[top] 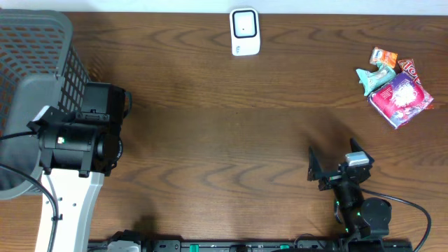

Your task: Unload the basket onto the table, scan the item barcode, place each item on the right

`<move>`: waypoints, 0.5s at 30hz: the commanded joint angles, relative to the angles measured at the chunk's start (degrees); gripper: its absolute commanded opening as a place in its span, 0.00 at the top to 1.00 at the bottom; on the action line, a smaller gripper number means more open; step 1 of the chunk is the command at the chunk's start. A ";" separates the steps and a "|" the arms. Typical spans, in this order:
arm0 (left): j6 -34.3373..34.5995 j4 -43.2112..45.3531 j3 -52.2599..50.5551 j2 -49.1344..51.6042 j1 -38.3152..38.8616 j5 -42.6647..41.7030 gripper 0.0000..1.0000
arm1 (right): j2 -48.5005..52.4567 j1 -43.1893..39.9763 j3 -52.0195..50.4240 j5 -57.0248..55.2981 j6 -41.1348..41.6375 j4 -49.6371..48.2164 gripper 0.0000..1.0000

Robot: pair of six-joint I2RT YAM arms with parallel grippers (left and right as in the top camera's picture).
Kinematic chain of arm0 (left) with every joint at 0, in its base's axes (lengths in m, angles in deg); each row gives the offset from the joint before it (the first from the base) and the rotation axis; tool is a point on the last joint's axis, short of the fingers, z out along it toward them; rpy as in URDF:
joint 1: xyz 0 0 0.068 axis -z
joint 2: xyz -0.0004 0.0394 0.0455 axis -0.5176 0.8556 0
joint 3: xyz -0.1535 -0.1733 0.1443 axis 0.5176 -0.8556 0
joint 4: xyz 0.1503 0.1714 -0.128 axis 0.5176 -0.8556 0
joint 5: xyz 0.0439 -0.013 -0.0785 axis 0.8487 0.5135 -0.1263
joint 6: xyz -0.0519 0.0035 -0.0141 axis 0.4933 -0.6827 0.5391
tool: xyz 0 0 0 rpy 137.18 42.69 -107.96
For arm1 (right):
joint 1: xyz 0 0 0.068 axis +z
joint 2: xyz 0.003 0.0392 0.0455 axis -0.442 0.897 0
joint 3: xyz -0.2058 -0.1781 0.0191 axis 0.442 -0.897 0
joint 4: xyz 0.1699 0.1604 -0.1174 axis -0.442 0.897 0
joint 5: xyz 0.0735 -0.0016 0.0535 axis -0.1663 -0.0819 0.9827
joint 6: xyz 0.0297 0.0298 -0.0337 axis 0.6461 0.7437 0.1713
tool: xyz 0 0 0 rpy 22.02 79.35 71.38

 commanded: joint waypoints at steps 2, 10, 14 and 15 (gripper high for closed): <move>0.26 -0.15 -0.13 0.22 -0.24 1.38 0.02 | -0.39 -0.04 -0.15 -5.01 2.95 0.68 0.01; 0.26 -0.15 -0.13 0.22 -0.24 1.38 0.02 | -0.39 -0.04 -0.15 -5.14 2.51 0.74 0.01; 0.26 -0.15 -0.13 0.22 -0.24 1.38 0.02 | -0.39 -0.04 -0.17 -3.54 2.54 0.33 0.01; 0.26 -0.15 -0.13 0.22 -0.24 1.38 0.02 | -0.39 -0.07 -0.17 -3.56 2.54 0.33 0.01</move>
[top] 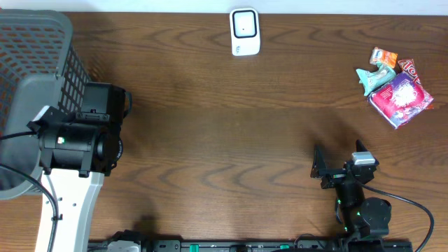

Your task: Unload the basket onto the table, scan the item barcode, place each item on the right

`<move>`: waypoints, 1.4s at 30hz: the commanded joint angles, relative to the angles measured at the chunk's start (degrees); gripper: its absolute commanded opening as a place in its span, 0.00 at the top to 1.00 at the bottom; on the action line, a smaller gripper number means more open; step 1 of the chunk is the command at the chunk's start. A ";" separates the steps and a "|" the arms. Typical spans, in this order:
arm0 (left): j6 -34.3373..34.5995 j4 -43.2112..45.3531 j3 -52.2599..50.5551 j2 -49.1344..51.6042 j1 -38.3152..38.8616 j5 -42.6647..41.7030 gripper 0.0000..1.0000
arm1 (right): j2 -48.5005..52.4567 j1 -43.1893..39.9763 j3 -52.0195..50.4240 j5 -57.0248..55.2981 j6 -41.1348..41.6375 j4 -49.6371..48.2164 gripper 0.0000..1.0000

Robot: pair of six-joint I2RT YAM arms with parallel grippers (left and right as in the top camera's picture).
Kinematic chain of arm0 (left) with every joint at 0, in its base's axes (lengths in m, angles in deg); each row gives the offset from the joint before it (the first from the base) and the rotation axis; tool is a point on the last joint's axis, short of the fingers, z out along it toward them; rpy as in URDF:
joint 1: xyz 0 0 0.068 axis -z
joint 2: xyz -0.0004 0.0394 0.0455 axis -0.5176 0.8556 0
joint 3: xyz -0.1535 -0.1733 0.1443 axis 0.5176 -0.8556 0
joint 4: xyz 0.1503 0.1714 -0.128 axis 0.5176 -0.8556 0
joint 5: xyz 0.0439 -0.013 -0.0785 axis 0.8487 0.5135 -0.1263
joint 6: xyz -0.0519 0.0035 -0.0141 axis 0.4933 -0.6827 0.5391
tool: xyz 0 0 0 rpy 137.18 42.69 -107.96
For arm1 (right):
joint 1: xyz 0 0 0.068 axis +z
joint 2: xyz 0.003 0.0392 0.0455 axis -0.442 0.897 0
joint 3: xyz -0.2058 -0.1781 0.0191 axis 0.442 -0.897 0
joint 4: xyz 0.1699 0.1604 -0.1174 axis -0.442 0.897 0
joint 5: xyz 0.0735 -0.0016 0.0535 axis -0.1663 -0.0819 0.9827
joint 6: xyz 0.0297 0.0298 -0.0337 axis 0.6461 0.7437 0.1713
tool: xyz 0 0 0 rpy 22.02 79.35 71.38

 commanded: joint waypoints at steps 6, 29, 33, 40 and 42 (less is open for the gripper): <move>0.26 -0.15 -0.13 0.22 -0.24 1.38 0.02 | -0.39 -0.15 -0.17 0.35 0.59 0.02 0.01; 0.26 -0.24 -0.13 0.22 -0.24 1.38 0.02 | -0.39 -0.15 -0.17 0.35 0.59 0.00 0.01; 0.24 -0.26 -0.13 0.24 -0.24 1.40 0.02 | -0.39 -0.15 -0.17 0.35 0.59 0.00 0.01; 0.07 0.17 -1.38 -1.75 -0.22 -2.60 0.02 | -0.39 -0.15 -0.17 0.35 0.59 0.00 0.01; -2.47 2.19 -3.52 -3.58 -0.22 -2.95 0.02 | -0.39 -0.15 -0.17 0.35 0.59 0.00 0.01</move>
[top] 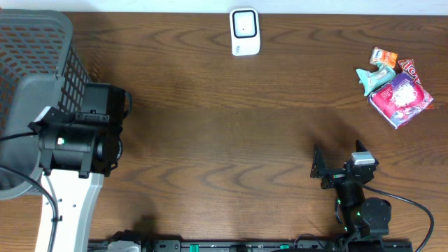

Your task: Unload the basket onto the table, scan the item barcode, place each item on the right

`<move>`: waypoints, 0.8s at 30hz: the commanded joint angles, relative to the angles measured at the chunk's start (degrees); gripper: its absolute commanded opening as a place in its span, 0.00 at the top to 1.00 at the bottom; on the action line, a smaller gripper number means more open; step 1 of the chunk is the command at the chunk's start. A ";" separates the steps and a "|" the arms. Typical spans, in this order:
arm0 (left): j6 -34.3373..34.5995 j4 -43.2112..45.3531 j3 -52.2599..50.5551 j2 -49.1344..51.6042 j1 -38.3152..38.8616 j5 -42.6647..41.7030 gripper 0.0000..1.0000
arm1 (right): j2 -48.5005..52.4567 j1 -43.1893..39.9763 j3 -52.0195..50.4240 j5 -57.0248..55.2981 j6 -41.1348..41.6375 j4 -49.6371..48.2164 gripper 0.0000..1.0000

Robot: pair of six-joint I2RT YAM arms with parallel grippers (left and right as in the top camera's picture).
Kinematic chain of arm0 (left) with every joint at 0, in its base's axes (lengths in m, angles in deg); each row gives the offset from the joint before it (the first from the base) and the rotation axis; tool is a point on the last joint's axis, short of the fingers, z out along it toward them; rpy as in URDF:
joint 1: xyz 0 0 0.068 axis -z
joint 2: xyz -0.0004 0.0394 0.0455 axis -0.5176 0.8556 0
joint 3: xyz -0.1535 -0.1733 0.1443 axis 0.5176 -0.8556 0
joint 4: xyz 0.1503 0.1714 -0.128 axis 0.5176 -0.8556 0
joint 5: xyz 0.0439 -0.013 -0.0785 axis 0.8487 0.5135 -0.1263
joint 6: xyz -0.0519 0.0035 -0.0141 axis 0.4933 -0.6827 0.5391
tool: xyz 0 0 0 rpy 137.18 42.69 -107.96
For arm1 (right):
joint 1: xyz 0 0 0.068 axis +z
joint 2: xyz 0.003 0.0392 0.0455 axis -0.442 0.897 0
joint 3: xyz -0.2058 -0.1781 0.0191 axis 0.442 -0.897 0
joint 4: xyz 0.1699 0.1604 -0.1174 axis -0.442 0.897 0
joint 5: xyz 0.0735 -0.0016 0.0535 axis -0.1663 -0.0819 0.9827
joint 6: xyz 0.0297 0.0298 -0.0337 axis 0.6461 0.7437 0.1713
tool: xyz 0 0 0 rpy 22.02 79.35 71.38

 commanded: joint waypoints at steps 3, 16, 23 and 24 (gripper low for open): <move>-9.70 9.38 -8.20 -6.73 -0.24 -2.82 0.02 | -0.39 -0.13 -0.17 0.17 0.59 0.09 0.01; -52.26 57.02 -39.91 -31.39 -0.24 -35.91 0.02 | -0.39 -0.13 -0.17 0.17 0.59 0.09 0.01; -52.72 68.54 -52.76 -42.10 -0.24 -35.91 0.02 | -0.39 -0.13 -0.17 0.17 0.59 0.09 0.01; -52.72 70.03 -54.23 -43.15 -0.24 -35.91 0.02 | -0.39 -0.13 -0.17 0.17 0.59 0.09 0.01</move>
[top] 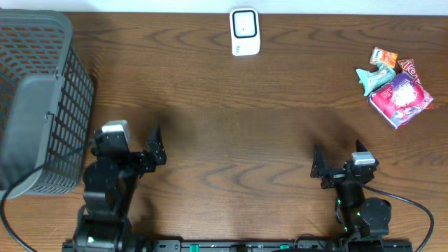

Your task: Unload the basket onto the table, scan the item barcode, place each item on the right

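The white barcode scanner (245, 31) sits face up at the table's far edge, in the middle. A pile of items lies at the far right: a pink packet (400, 99), a teal wrapper (370, 78), an orange snack (383, 56) and a red one (410, 68). My right gripper (339, 161) rests low at the front right, open and empty, well short of the pile. At the front left my left gripper (133, 147) is also open, holding nothing.
A grey mesh basket (38, 98) fills the left side of the table, just left of the left arm. Dark wooden tabletop (231, 133) lies between both arms and the scanner.
The left arm was raised close under the camera beside the basket. It is now down low at the front left with its gripper open. The right arm has not moved.
The left arm stayed raised near the basket through all earlier moments. The right gripper, open, shifted slightly right between the first two moments and then stayed put. Now the left arm is lowered to the front left. The items and scanner have not moved.
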`<move>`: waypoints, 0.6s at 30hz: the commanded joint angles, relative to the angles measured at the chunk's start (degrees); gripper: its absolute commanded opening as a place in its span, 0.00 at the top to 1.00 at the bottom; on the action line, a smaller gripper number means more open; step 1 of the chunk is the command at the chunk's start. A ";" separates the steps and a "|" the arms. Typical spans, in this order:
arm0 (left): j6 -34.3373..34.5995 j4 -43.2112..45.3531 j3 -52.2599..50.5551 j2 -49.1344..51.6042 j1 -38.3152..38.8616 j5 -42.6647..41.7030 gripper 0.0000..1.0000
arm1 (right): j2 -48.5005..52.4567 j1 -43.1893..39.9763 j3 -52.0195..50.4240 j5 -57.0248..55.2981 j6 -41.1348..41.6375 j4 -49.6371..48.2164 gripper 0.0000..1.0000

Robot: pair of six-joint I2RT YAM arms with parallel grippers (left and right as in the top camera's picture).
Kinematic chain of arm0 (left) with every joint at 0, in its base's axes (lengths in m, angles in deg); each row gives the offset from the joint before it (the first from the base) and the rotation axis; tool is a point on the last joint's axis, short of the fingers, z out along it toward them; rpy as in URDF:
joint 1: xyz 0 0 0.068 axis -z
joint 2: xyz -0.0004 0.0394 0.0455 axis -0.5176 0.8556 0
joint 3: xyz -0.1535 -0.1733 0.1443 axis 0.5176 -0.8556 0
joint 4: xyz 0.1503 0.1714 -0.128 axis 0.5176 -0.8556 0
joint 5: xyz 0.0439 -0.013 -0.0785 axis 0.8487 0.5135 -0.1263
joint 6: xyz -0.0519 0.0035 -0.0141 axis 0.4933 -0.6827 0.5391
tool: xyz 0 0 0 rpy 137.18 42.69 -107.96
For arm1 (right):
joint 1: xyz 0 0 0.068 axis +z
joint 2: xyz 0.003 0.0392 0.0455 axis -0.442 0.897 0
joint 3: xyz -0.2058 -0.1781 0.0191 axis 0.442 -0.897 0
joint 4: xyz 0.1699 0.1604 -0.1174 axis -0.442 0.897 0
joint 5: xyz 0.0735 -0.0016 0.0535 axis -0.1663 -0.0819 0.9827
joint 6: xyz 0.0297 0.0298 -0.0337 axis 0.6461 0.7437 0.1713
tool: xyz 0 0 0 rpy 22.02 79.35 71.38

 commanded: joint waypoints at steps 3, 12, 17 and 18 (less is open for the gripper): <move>-2.62 7.15 -8.50 -6.58 -0.15 -1.57 0.02 | -0.37 -0.15 -0.15 0.17 0.57 0.13 0.01; -2.67 13.88 -17.29 -18.51 -0.15 -1.53 0.02 | -0.37 -0.15 -0.15 0.17 0.57 0.11 0.01; -4.83 15.13 -19.61 -23.85 -0.15 -1.53 0.02 | -0.37 -0.15 -0.15 0.17 0.57 0.13 0.01; -5.42 15.13 -19.98 -24.72 -0.15 -1.53 0.02 | -0.37 -0.15 -0.15 0.17 0.57 0.13 0.01</move>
